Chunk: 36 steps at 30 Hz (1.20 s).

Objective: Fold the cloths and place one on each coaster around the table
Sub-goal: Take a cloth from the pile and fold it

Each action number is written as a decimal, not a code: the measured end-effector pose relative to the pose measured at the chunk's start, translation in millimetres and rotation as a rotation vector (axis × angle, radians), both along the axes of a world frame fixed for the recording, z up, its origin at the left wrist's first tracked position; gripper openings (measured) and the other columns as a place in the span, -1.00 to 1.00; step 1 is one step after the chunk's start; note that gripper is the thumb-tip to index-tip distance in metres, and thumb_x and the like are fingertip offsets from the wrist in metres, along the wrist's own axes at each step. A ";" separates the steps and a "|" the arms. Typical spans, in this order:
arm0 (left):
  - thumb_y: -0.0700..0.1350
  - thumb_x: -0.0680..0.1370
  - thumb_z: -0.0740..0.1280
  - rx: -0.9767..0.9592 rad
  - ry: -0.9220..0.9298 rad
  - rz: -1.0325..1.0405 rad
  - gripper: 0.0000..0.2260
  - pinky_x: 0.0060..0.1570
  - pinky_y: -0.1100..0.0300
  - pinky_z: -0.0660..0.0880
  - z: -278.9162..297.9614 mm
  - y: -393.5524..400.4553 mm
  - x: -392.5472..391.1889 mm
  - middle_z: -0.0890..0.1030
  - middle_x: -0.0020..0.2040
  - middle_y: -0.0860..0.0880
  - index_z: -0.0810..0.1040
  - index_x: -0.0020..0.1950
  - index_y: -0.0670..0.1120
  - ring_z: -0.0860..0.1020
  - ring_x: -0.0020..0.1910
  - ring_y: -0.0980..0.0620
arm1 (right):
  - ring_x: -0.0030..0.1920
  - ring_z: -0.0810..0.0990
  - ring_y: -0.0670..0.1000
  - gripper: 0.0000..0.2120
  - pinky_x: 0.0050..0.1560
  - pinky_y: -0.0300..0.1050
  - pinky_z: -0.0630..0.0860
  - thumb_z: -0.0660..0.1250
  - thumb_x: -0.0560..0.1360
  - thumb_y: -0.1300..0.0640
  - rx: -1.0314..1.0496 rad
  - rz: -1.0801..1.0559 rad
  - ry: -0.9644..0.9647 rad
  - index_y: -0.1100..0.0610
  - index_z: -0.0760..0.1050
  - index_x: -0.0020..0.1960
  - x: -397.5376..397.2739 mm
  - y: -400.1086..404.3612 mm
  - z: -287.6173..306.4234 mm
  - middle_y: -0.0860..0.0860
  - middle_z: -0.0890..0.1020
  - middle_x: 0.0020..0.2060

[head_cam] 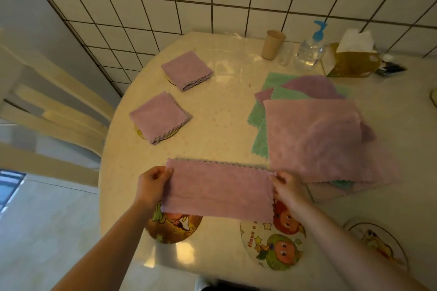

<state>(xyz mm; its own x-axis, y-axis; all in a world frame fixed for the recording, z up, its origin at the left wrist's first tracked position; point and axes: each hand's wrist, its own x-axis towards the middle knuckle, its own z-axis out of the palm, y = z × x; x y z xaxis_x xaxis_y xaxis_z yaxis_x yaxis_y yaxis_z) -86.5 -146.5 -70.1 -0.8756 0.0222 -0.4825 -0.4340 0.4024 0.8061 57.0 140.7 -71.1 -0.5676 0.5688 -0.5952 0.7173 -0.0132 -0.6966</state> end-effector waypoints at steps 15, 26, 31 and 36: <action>0.01 0.52 0.37 -0.186 0.012 0.040 -0.88 -0.09 0.00 0.53 -18.4 5.3 -20.5 0.65 -0.12 -0.04 0.64 -0.09 -0.02 0.54 -0.15 -0.04 | -0.27 0.61 -0.07 -0.73 -0.37 -0.27 0.48 0.25 0.56 -0.01 0.317 0.068 -0.106 0.18 0.55 0.02 -20.6 3.8 -2.7 0.02 0.66 -0.15; -0.01 0.57 0.25 -0.423 0.808 -1.046 -0.56 0.41 0.05 0.17 -41.2 3.4 103.5 0.36 0.46 0.01 0.36 0.45 -0.02 0.18 0.50 0.05 | 0.34 0.39 0.00 -0.52 0.31 -0.14 0.39 0.05 0.51 0.32 0.810 1.051 0.199 0.14 0.28 0.42 48.5 -82.9 8.7 0.02 0.39 0.37; 0.06 0.63 0.06 -0.533 0.791 -1.044 -0.59 0.45 0.04 0.05 -44.8 -23.4 98.0 0.30 0.48 0.02 0.36 0.45 -0.01 0.18 0.49 0.01 | 0.32 0.46 0.04 -0.18 0.27 -0.05 0.38 0.47 0.13 0.38 0.928 1.218 0.068 0.18 0.38 0.39 75.2 -70.1 -3.1 0.05 0.46 0.34; -0.12 0.44 0.44 -0.554 0.762 -0.949 -0.49 0.31 -0.01 0.42 -32.5 -53.6 73.0 0.43 0.39 0.00 0.44 0.39 -0.04 0.43 0.36 0.00 | 0.27 0.51 0.05 -0.11 0.22 -0.03 0.45 0.63 0.01 0.27 0.991 1.296 0.026 0.18 0.46 0.32 72.6 -60.4 0.7 0.06 0.51 0.30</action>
